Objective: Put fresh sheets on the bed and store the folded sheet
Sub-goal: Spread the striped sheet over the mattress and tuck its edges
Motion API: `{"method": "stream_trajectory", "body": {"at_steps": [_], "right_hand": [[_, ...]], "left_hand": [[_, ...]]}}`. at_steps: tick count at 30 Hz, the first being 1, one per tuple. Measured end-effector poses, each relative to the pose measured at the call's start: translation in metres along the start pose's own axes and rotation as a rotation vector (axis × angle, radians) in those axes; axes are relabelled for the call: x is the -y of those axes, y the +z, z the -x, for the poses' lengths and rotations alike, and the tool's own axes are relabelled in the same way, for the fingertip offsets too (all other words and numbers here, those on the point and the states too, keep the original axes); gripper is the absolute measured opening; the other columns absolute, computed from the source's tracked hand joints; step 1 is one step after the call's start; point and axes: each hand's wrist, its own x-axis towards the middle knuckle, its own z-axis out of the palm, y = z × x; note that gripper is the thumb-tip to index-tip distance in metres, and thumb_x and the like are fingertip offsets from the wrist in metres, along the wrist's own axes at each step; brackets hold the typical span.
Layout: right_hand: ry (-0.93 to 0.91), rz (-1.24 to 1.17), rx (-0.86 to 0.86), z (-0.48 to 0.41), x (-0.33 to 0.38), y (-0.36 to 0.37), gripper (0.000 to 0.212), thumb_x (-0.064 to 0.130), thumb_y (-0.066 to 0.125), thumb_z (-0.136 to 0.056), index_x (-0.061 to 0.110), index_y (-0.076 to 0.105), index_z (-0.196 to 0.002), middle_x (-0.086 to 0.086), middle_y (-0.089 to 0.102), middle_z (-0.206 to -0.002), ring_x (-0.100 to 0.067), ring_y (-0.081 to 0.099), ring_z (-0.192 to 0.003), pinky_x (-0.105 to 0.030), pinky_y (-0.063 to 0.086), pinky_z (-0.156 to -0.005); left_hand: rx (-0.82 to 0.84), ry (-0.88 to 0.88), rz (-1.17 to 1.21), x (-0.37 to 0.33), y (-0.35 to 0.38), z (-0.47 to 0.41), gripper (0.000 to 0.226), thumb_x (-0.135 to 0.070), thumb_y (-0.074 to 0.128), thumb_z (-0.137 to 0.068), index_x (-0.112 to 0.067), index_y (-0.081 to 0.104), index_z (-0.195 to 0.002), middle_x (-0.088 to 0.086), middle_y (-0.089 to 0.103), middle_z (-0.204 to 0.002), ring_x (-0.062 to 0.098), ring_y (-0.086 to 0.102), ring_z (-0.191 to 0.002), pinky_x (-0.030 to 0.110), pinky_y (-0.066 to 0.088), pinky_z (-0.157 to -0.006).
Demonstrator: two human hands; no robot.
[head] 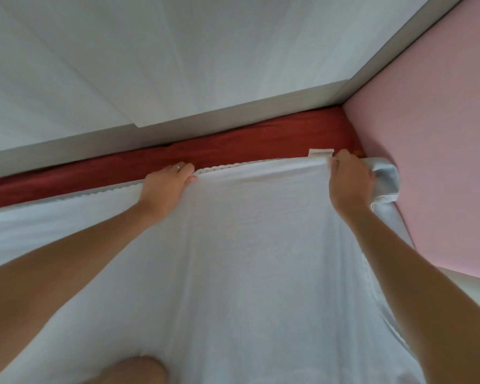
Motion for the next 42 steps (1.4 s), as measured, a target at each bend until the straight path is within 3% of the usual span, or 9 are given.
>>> {"method": "stream_trajectory", "body": {"at_steps": [9, 18, 23, 25, 27, 29, 34, 39, 42], "right_hand": [[0.007, -0.372, 0.251, -0.048, -0.023, 0.061, 0.025, 0.025, 0.038, -0.097, 0.006, 0.053, -0.102, -0.018, 0.056, -0.091, -0.029, 0.054, -0.091, -0.034, 0.036, -0.078], [0.170, -0.542, 0.300, -0.052, -0.023, 0.054, 0.022, 0.024, 0.045, -0.097, 0.005, 0.056, -0.096, -0.005, 0.047, -0.079, -0.018, 0.044, -0.081, -0.026, 0.032, -0.072], [0.367, -0.182, -0.143, 0.009, 0.034, 0.051, 0.044, 0.034, 0.053, -0.092, 0.012, 0.046, -0.129, -0.014, 0.040, -0.139, -0.033, 0.033, -0.133, -0.042, 0.014, -0.113], [0.175, -0.236, -0.261, 0.086, 0.081, 0.057, 0.059, 0.042, 0.051, -0.090, 0.015, 0.039, -0.141, -0.013, 0.035, -0.147, -0.034, 0.025, -0.139, -0.047, 0.004, -0.115], [-0.282, -0.127, -0.005, 0.184, 0.095, 0.087, 0.067, 0.052, 0.051, -0.085, 0.030, 0.032, -0.145, -0.003, 0.026, -0.154, -0.030, 0.014, -0.143, -0.055, -0.001, -0.113], [-0.400, 0.040, 0.230, 0.238, 0.048, 0.109, 0.075, 0.064, 0.050, -0.079, 0.039, 0.027, -0.146, 0.008, 0.021, -0.156, -0.028, 0.010, -0.144, -0.065, 0.004, -0.108], [0.379, 0.066, 0.448, 0.277, -0.152, 0.072, 0.096, 0.081, 0.022, -0.069, 0.033, 0.002, -0.149, 0.009, -0.001, -0.159, -0.026, 0.007, -0.146, -0.072, 0.011, -0.104], [0.545, -0.062, 0.176, 0.299, -0.094, 0.066, 0.070, 0.052, 0.032, -0.091, 0.022, 0.013, -0.151, -0.002, 0.013, -0.158, -0.032, 0.014, -0.144, -0.069, 0.009, -0.107], [0.168, -0.124, 0.083, 0.383, -0.029, 0.094, 0.070, 0.052, 0.038, -0.087, 0.024, 0.023, -0.149, -0.002, 0.022, -0.156, -0.026, 0.008, -0.146, -0.064, 0.014, -0.108]], "left_hand": [[-0.042, -0.016, -0.118, 0.012, 0.039, -0.010, 0.022, -0.027, 0.038, -0.090, -0.012, 0.054, -0.087, 0.011, 0.055, -0.085, 0.030, 0.047, -0.077, 0.039, 0.026, -0.067], [-0.188, -0.418, -0.019, -0.040, 0.065, -0.004, 0.015, -0.023, 0.042, -0.086, -0.013, 0.049, -0.093, 0.016, 0.053, -0.095, 0.027, 0.035, -0.087, 0.041, 0.023, -0.089], [-0.179, -0.407, -0.039, -0.040, 0.064, -0.005, 0.018, -0.023, 0.047, -0.084, -0.011, 0.053, -0.096, 0.017, 0.056, -0.103, 0.028, 0.034, -0.095, 0.042, 0.022, -0.092], [-0.148, -0.419, -0.032, -0.038, 0.062, -0.006, 0.020, -0.024, 0.046, -0.086, -0.010, 0.054, -0.098, 0.019, 0.055, -0.105, 0.028, 0.035, -0.097, 0.042, 0.021, -0.093], [-0.087, -0.427, -0.046, -0.041, 0.058, -0.008, 0.025, -0.026, 0.040, -0.090, -0.009, 0.054, -0.103, 0.021, 0.054, -0.111, 0.032, 0.041, -0.101, 0.044, 0.020, -0.095], [0.023, -0.466, -0.057, -0.046, 0.050, -0.016, 0.033, -0.028, 0.034, -0.093, -0.009, 0.051, -0.115, 0.020, 0.049, -0.123, 0.035, 0.043, -0.112, 0.047, 0.018, -0.102], [0.057, -0.565, 0.033, -0.071, 0.026, 0.012, 0.059, -0.032, 0.044, -0.093, -0.022, 0.022, -0.147, 0.011, 0.020, -0.151, 0.025, 0.015, -0.142, 0.049, 0.003, -0.112], [0.324, -0.262, 0.151, -0.153, 0.016, 0.104, 0.058, -0.037, 0.035, -0.099, -0.026, 0.011, -0.150, 0.014, 0.002, -0.157, 0.029, -0.007, -0.145, 0.056, -0.004, -0.110], [0.461, -0.236, 0.167, -0.196, 0.021, 0.161, 0.060, -0.038, 0.034, -0.098, -0.030, 0.006, -0.150, 0.011, -0.006, -0.158, 0.027, -0.013, -0.144, 0.059, -0.005, -0.109]]}}
